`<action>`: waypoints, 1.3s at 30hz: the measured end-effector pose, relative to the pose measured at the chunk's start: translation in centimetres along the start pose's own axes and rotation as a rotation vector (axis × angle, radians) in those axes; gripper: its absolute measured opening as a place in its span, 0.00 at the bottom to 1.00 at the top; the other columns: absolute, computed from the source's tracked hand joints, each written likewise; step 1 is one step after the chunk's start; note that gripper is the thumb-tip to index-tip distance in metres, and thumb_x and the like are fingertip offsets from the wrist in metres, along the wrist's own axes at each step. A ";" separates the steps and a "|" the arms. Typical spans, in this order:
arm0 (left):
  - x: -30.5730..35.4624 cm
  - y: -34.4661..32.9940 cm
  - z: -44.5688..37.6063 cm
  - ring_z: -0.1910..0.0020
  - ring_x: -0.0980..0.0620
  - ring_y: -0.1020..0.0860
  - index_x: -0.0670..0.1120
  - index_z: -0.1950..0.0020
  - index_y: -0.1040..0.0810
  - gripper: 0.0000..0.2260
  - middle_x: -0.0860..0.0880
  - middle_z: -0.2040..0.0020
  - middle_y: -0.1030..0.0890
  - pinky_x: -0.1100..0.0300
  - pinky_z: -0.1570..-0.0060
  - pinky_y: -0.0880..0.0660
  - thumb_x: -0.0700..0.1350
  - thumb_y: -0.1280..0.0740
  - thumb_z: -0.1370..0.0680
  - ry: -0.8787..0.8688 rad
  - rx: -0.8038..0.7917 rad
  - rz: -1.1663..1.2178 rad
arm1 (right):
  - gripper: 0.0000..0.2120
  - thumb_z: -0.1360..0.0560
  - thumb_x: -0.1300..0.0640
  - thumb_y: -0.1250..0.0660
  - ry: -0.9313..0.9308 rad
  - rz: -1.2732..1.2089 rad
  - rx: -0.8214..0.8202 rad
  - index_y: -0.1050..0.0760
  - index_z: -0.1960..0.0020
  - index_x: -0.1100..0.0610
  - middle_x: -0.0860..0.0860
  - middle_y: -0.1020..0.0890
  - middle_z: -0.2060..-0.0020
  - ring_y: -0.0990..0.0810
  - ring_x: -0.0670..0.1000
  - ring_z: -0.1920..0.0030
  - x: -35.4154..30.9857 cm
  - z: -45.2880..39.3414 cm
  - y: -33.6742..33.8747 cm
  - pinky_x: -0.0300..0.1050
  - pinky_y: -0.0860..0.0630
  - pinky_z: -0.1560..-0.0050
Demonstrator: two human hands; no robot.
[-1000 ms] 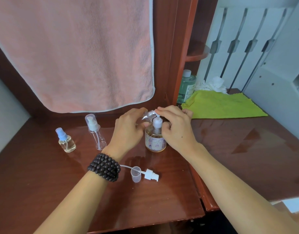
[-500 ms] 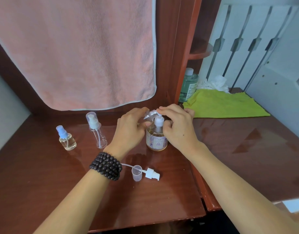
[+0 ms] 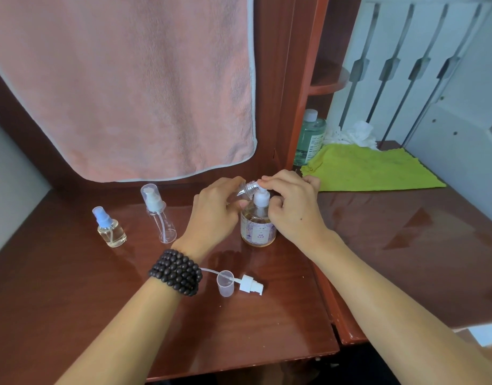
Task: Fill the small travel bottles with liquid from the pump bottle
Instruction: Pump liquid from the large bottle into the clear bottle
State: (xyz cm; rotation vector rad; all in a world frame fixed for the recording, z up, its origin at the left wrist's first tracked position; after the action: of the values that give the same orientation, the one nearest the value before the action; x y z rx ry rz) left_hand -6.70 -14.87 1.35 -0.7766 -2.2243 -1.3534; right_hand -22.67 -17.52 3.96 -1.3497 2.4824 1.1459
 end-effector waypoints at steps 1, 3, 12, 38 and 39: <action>0.0 0.0 0.0 0.49 0.49 0.20 0.54 0.40 0.23 0.15 0.57 0.49 0.21 0.42 0.47 0.23 0.48 0.33 0.27 -0.001 0.004 0.000 | 0.24 0.39 0.67 0.42 -0.002 0.000 -0.002 0.14 0.51 0.52 0.45 0.16 0.53 0.19 0.47 0.52 0.0 0.0 0.0 0.56 0.36 0.50; -0.1 0.1 -0.1 0.48 0.49 0.20 0.54 0.40 0.23 0.16 0.56 0.48 0.20 0.42 0.47 0.23 0.48 0.33 0.27 -0.001 0.005 -0.004 | 0.24 0.39 0.67 0.42 -0.004 -0.002 -0.003 0.14 0.51 0.52 0.45 0.16 0.53 0.19 0.48 0.52 -0.1 0.0 0.0 0.55 0.37 0.50; 0.6 0.6 -0.4 0.46 0.49 0.20 0.58 0.38 0.27 0.16 0.55 0.47 0.20 0.41 0.45 0.23 0.50 0.34 0.26 -0.008 0.004 -0.009 | 0.25 0.36 0.65 0.41 -0.014 -0.024 -0.005 0.16 0.46 0.52 0.43 0.17 0.46 0.20 0.44 0.48 -0.3 0.0 0.4 0.56 0.35 0.47; -0.1 -0.1 -0.3 0.50 0.48 0.20 0.55 0.40 0.24 0.16 0.54 0.48 0.20 0.41 0.47 0.23 0.48 0.33 0.27 -0.004 0.011 0.019 | 0.23 0.38 0.67 0.41 -0.028 0.005 0.014 0.14 0.52 0.51 0.44 0.16 0.53 0.20 0.46 0.52 0.1 -0.2 0.0 0.53 0.39 0.48; -0.2 -0.2 -0.2 0.51 0.48 0.20 0.54 0.39 0.23 0.16 0.54 0.48 0.20 0.42 0.47 0.23 0.48 0.33 0.27 -0.001 0.008 0.018 | 0.23 0.38 0.67 0.41 -0.028 0.007 0.008 0.14 0.52 0.51 0.44 0.16 0.54 0.20 0.46 0.52 0.1 -0.1 0.0 0.51 0.40 0.49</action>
State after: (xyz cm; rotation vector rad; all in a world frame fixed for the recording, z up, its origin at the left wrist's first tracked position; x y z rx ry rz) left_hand -6.68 -15.16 1.15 -0.7933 -2.2171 -1.3351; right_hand -22.67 -17.64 3.96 -1.3148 2.4721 1.1471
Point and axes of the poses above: each hand's wrist, its own z-axis away from the middle knuckle, its own y-axis out of the back of the hand, x = y × z, the point moved 7 cm from there along -z, towards the middle knuckle
